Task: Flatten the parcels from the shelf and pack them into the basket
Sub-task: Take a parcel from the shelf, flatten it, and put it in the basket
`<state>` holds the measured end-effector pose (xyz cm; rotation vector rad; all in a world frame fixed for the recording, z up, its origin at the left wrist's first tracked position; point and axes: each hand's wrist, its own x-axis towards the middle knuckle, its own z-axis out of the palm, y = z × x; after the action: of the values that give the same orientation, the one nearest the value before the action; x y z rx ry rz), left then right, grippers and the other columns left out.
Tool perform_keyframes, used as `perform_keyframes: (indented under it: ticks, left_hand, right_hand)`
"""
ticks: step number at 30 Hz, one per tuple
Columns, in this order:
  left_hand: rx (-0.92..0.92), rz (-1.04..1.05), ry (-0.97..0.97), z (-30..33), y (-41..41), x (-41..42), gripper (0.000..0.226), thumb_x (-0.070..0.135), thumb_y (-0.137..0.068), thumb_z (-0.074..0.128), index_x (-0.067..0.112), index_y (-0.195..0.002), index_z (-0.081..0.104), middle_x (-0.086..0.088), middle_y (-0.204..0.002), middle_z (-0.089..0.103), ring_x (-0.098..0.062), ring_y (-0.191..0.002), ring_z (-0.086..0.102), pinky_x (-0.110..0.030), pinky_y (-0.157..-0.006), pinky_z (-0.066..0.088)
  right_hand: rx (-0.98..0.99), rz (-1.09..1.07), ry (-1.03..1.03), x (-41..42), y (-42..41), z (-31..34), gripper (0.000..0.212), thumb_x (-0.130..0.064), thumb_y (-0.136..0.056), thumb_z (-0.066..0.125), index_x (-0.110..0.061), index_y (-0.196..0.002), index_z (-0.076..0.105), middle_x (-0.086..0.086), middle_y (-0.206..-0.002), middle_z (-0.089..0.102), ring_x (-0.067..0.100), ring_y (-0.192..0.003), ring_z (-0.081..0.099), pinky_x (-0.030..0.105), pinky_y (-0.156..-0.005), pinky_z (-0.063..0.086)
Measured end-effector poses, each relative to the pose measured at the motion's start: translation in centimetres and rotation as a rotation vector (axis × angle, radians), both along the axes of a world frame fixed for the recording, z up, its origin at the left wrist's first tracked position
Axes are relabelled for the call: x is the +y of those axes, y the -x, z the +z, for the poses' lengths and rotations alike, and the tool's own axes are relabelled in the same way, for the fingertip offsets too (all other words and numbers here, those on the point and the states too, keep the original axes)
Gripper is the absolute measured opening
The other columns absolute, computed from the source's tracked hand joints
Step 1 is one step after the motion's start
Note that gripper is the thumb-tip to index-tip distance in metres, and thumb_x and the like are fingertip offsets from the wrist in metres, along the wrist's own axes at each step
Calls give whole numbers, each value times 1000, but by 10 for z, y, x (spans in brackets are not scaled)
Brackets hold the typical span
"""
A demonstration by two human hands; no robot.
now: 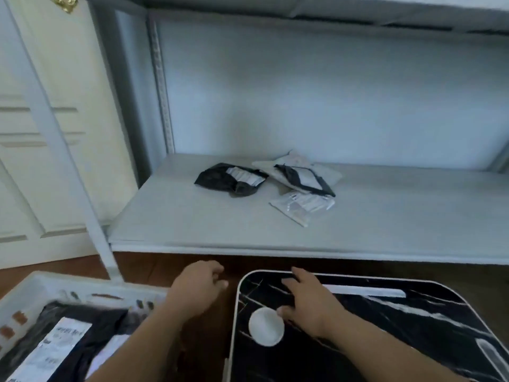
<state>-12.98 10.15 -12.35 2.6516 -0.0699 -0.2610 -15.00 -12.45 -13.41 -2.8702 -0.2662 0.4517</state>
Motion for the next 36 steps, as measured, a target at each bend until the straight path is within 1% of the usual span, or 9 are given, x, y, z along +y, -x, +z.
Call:
perform_keyframes:
  ticks: [4,9,15,19,24,27,29,33,36]
  left_hand:
    - [-52,-94,39,3,-34,-68,38,35,-92,58,23,-128,57,5,-127,56,-12,-116,53,-24,-100,39]
    - [-32,-105,223,7,-82,-131,38,35,-92,58,24,-128,57,5,-130,50,-9,-114,52,-20,-99,38]
    - [-3,150,522,20,-142,-172,31,17,-91,59,19,-121,63,0,-130,58,-19,-116,55,-28,-102,41]
    - [-51,280,434,13,-179,-189,40,3,-91,48,12,-129,57,-6,-134,55,-23,-124,50,-30,-106,38]
    - [106,470,1007,6,-235,-219,56,-20,-82,49,11,-129,54,-14,-106,62,-29,-93,63,-37,-96,48]
    - [214,508,1237,9,-253,-247,41,-21,-85,42,11,-106,58,-12,-87,57,-21,-80,54,-33,-84,52]
    - [231,510,1225,8,-263,-262,34,-18,-87,44,10,-102,57,-9,-83,55,-17,-75,53,-27,-75,52]
    - [159,488,1101,-2,-276,-268,36,-7,-87,51,-7,-124,55,-11,-84,62,-14,-63,52,-28,-70,49]
    - [-125,442,910,5,-261,-268,30,7,-90,57,6,-118,65,-8,-100,68,-23,-82,63,-32,-80,52]
  right_hand:
    - [-95,-88,39,-57,-19,9,61,-45,-94,52,-19,-146,35,2,-159,15,20,-146,13,34,-116,23]
    - [-119,-124,77,-113,-61,15,64,-45,-95,50,-26,-150,25,-1,-161,6,16,-148,6,30,-118,17]
    - [-126,-105,41,-132,-111,5,47,-41,-100,39,-23,-142,35,4,-143,39,24,-130,42,33,-102,39]
    - [-135,-26,171,-134,-132,-10,40,-23,-97,44,-17,-136,40,3,-127,44,26,-127,40,33,-94,41]
    - [-131,55,339,-140,-153,-16,42,-12,-93,49,-15,-135,45,7,-129,48,28,-121,42,33,-82,42]
    - [-133,85,343,-142,-159,-16,38,-11,-92,49,-13,-130,51,9,-124,53,28,-118,44,31,-74,35]
    - [-141,93,321,-144,-158,-16,36,-11,-92,50,-13,-128,52,10,-121,54,29,-115,45,30,-72,31]
    - [-153,76,289,-145,-154,-18,37,-13,-90,54,-13,-128,51,10,-119,52,29,-113,45,31,-71,32]
    - [-161,61,291,-144,-153,-16,37,-11,-88,56,-13,-125,53,9,-117,53,29,-111,47,30,-70,31]
